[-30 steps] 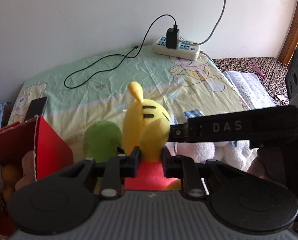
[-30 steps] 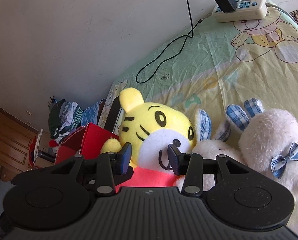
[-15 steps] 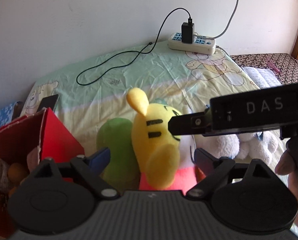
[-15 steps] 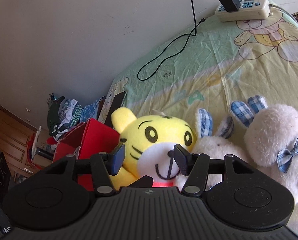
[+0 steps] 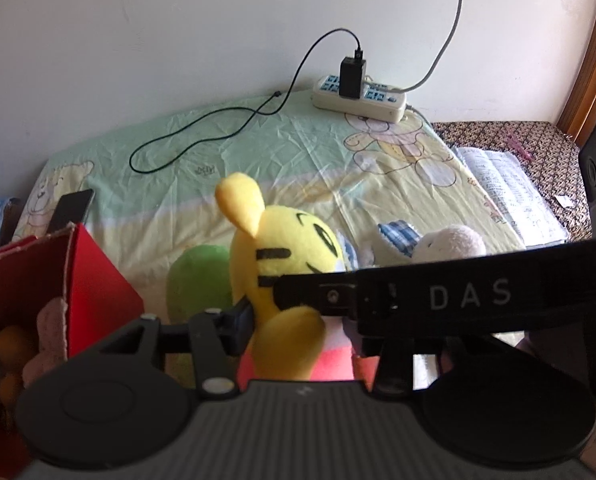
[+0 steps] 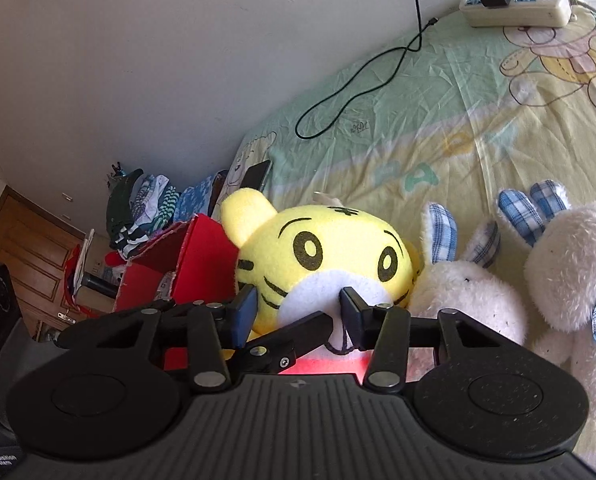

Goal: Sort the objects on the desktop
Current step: 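Close the right gripper on the tiger plush's head and lift it, then carry the yellow tiger plush over the red box with the right gripper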

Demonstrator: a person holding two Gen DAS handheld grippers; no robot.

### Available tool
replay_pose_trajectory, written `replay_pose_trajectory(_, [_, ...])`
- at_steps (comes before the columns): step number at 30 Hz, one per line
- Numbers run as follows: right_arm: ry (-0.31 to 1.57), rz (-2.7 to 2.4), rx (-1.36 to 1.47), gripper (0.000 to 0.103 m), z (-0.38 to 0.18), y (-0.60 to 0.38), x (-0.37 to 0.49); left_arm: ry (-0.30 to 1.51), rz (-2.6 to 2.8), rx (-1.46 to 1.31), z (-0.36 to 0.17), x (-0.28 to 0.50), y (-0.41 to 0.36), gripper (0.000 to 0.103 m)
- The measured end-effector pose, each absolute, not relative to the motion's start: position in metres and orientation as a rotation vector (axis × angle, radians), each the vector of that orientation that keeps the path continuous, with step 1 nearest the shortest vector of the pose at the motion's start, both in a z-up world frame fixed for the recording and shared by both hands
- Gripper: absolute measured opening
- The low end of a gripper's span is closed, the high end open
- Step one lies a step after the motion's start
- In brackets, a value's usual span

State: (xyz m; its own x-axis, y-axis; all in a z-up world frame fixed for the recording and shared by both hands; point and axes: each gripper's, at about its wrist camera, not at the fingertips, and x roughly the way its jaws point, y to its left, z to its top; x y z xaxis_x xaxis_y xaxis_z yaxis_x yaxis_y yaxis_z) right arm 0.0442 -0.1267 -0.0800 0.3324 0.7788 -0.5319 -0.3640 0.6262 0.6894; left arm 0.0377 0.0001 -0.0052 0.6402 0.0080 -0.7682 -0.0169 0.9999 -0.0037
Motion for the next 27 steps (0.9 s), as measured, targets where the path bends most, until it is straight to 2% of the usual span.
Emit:
replay_pose_trajectory(13, [0.704,0.883,0.478,0.049,0.011,-0.101,0.015,0.613,0.046,0.035,0.090,-0.018,0.022,0.045])
replay_pose_trajectory(21, [0.580,0.965,0.454,0.049,0.052,-0.021,0.003,0.508,0.100,0.077,0.136,-0.057,0.098,0.045])
replay_pose_trajectory(27, [0.594,1.006,0.451,0.049,0.050,0.061,-0.001,0.530,0.148,0.086,0.137,-0.077,0.172,0.045])
